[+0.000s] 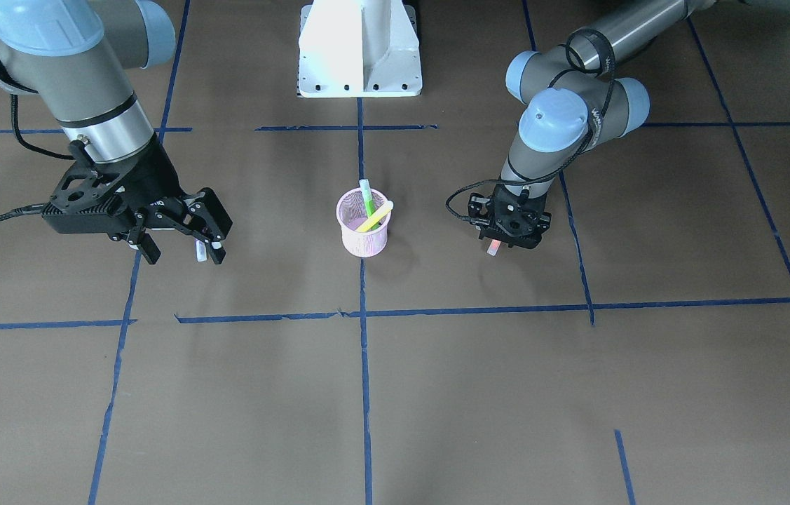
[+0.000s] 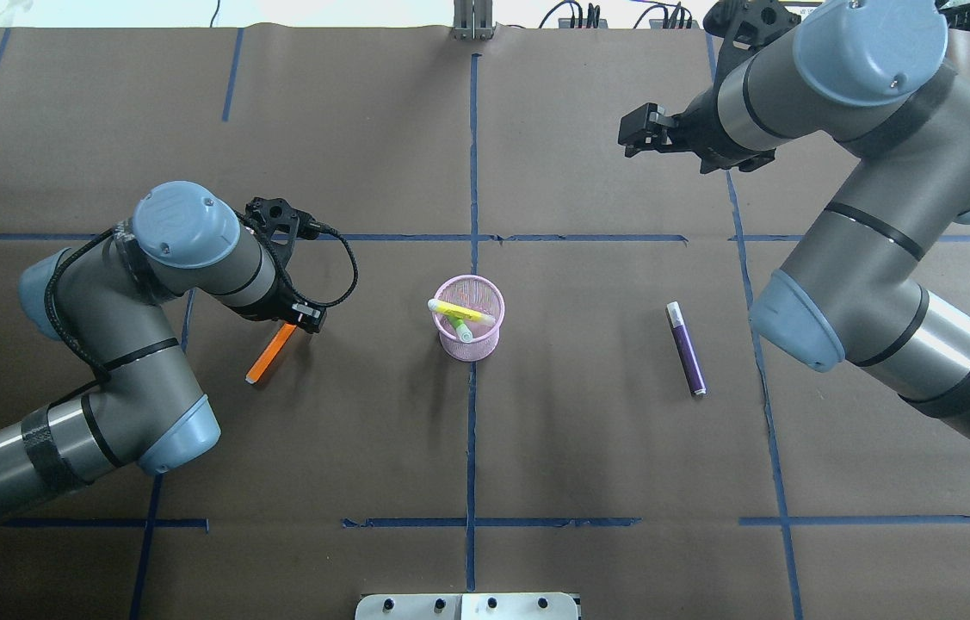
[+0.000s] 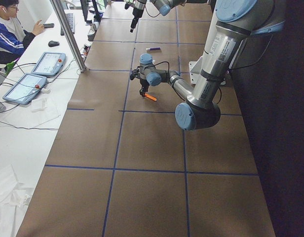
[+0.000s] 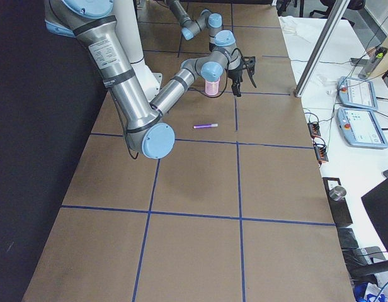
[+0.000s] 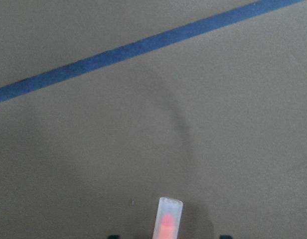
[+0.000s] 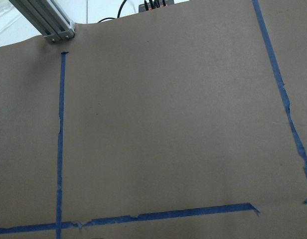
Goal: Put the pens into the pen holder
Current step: 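Lift the orange marker upright with the left gripper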
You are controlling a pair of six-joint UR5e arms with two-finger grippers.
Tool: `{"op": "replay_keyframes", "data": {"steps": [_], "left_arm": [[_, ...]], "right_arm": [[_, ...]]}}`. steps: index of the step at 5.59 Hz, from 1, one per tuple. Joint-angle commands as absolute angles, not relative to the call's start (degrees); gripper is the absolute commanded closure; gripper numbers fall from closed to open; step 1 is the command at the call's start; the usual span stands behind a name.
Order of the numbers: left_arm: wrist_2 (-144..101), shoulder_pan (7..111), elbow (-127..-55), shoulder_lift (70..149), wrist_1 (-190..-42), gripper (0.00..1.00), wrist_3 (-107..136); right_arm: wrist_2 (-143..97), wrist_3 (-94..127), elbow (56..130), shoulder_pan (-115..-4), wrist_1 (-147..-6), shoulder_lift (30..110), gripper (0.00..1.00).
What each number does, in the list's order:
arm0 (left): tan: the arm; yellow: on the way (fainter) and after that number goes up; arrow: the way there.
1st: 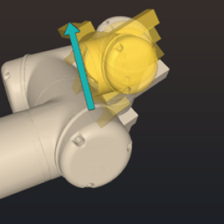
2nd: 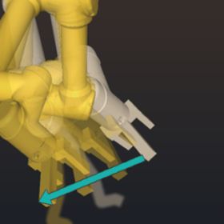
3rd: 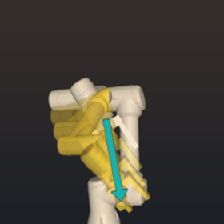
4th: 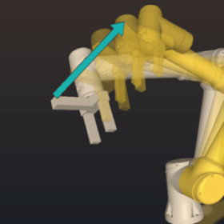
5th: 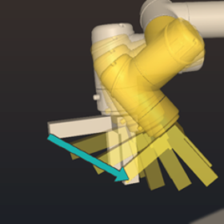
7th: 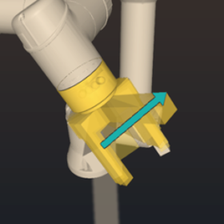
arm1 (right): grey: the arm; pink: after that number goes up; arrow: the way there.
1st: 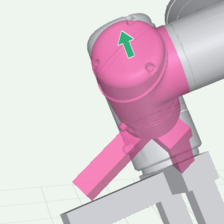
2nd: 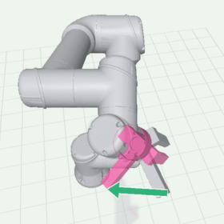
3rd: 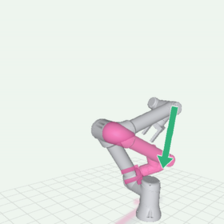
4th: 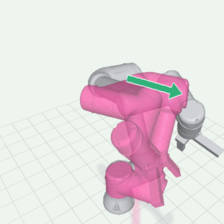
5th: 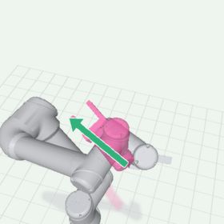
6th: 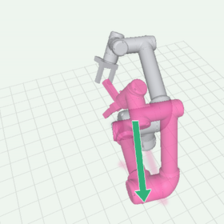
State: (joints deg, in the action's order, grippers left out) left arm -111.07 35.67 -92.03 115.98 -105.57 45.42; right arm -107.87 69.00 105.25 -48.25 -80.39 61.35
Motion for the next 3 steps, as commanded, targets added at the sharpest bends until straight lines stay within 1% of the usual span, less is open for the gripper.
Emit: {"op": "replay_keyframes", "data": {"steps": [1,2,3], "left_arm": [[-111.0,35.7,-92.0,115.9,-105.6,0.67,45.1],[-111.0,35.7,-92.0,115.8,-105.6,0.82,45.1],[-111.1,35.7,-92.0,115.8,-105.6,0.92,45.2]], "right_arm": [[-108.0,69.0,105.3,-48.6,-80.3,61.3,0.0],[-108.2,68.9,105.3,-48.8,-80.3,61.3,0.0],[-108.5,68.9,105.3,-49.0,-80.3,61.3,0.0]]}}
